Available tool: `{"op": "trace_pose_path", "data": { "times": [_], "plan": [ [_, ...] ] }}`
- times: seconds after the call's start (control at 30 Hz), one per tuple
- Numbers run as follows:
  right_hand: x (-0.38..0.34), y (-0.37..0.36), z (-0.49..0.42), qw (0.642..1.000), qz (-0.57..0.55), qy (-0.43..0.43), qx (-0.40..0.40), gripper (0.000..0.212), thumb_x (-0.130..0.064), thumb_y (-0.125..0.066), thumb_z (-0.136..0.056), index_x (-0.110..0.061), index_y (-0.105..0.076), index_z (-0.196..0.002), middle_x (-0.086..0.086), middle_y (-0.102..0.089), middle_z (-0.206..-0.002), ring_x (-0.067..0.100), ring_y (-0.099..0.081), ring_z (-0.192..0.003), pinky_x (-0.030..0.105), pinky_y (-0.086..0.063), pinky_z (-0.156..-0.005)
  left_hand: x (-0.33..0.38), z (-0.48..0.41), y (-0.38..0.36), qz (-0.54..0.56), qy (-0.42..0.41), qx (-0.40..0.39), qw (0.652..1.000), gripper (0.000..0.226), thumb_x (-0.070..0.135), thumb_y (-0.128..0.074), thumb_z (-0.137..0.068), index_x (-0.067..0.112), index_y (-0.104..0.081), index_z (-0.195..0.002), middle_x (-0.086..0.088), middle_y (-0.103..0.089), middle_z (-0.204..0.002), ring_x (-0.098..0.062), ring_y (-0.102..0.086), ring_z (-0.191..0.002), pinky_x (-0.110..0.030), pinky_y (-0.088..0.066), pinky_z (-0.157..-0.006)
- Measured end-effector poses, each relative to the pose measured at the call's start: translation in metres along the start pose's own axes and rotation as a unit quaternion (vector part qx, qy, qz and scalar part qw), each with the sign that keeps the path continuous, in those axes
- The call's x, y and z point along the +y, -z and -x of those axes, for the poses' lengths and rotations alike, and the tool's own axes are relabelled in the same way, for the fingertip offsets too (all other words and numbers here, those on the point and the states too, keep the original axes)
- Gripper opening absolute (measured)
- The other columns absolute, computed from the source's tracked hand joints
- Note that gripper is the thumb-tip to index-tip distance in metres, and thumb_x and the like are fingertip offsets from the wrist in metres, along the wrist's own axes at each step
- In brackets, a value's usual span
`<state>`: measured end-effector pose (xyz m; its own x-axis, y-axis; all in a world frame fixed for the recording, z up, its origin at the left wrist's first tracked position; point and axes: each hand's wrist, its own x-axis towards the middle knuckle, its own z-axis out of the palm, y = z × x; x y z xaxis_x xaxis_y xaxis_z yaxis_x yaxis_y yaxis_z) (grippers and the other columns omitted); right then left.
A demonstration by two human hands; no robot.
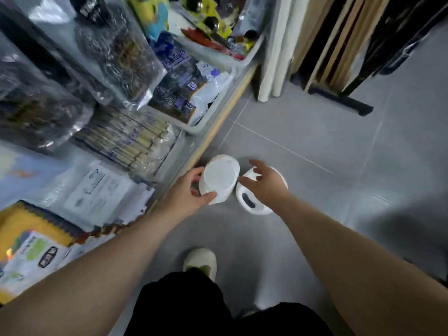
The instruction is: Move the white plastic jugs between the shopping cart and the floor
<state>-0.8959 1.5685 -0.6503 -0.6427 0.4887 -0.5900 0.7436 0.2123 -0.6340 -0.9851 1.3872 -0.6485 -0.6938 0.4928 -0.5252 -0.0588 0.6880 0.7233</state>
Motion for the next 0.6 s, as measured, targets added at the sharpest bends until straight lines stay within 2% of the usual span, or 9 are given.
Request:
{"op": "trace_pose_path", "data": {
  "times": [0.07, 0.1, 0.2, 0.23, 0.3, 0.43, 0.5, 0.6],
  "plan": [
    [0.018, -0.027, -0.049, 1.000, 0.001, 0.012, -0.025, 0.067, -0.036, -0.069, -0.087, -0.026, -0.038, -0.146, 0.001, -0.053, -0.139, 0.019, -0.050, -0.125, 0.022, -0.034, -0.089, -0.032, -0.041, -0.018, 0.001, -0.005, 0.016, 1.000, 0.075, 0.018, -0.078, -0.079, 0.018, -0.040, -0.143, 0.011, -0.044, -0.116, -0.004, -0.055, -0.084, -0.007, -0.041, -0.064],
    [0.026, -0.039, -0.071, 0.999, -0.004, 0.020, -0.033, 0.068, -0.033, -0.069, -0.086, -0.026, -0.038, -0.146, 0.001, -0.053, -0.138, 0.019, -0.050, -0.124, 0.020, -0.033, -0.086, -0.048, -0.060, -0.026, -0.003, -0.010, 0.023, 1.000, 0.077, 0.021, -0.079, -0.077, 0.018, -0.040, -0.144, 0.012, -0.045, -0.117, -0.002, -0.055, -0.086, -0.008, -0.042, -0.068],
    [0.047, -0.071, -0.127, 0.998, -0.009, 0.050, -0.046, 0.073, -0.031, -0.073, -0.084, -0.029, -0.036, -0.146, 0.002, -0.047, -0.143, 0.021, -0.047, -0.128, 0.022, -0.035, -0.090, -0.092, -0.106, -0.047, -0.010, -0.016, 0.031, 0.999, 0.098, 0.038, -0.084, -0.068, 0.018, -0.032, -0.148, 0.006, -0.046, -0.138, -0.014, -0.052, -0.119, -0.031, -0.044, -0.098],
    [0.052, -0.080, -0.143, 0.997, -0.001, 0.059, -0.050, 0.075, -0.032, -0.074, -0.083, -0.030, -0.035, -0.147, 0.002, -0.044, -0.146, 0.022, -0.044, -0.130, 0.025, -0.036, -0.095, -0.102, -0.117, -0.053, -0.013, -0.013, 0.028, 0.999, 0.109, 0.047, -0.084, -0.062, 0.018, -0.028, -0.150, 0.003, -0.042, -0.146, -0.017, -0.047, -0.128, -0.038, -0.042, -0.105],
    [0.060, -0.095, -0.170, 0.996, 0.015, 0.068, -0.059, 0.081, -0.037, -0.076, -0.080, -0.033, -0.033, -0.148, 0.002, -0.038, -0.148, 0.022, -0.041, -0.133, 0.029, -0.036, -0.104, -0.119, -0.134, -0.065, -0.009, -0.006, 0.012, 1.000, 0.121, 0.056, -0.084, -0.054, 0.019, -0.021, -0.152, 0.003, -0.036, -0.152, -0.016, -0.038, -0.137, -0.041, -0.036, -0.111],
    [0.075, -0.115, -0.204, 0.995, 0.031, 0.070, -0.068, 0.101, -0.050, -0.083, -0.066, -0.037, -0.027, -0.149, 0.005, -0.030, -0.151, 0.021, -0.035, -0.137, 0.033, -0.033, -0.110, -0.142, -0.155, -0.083, 0.059, 0.000, -0.012, 0.998, 0.124, 0.038, -0.091, -0.058, 0.030, -0.011, -0.153, 0.011, -0.034, -0.152, -0.009, -0.036, -0.137, -0.039, -0.036, -0.112],
    [0.081, -0.119, -0.212, 0.996, -0.002, 0.052, -0.066, 0.107, -0.051, -0.086, -0.060, -0.040, -0.027, -0.148, 0.004, -0.027, -0.152, 0.022, -0.035, -0.137, 0.036, -0.034, -0.111, -0.148, -0.159, -0.086, 0.078, 0.002, -0.017, 0.997, 0.127, 0.041, -0.091, -0.055, 0.037, -0.010, -0.152, 0.015, -0.036, -0.150, -0.007, -0.037, -0.135, -0.040, -0.037, -0.111],
    [0.086, -0.121, -0.214, 0.996, -0.054, 0.045, -0.060, 0.105, -0.045, -0.089, -0.060, -0.038, -0.031, -0.147, 0.001, -0.034, -0.147, 0.021, -0.038, -0.134, 0.041, -0.038, -0.109, -0.150, -0.164, -0.084, 0.095, 0.006, -0.005, 0.995, 0.126, 0.045, -0.091, -0.047, 0.042, -0.018, -0.149, 0.020, -0.041, -0.144, -0.006, -0.040, -0.133, -0.042, -0.039, -0.109]
  ]
}}
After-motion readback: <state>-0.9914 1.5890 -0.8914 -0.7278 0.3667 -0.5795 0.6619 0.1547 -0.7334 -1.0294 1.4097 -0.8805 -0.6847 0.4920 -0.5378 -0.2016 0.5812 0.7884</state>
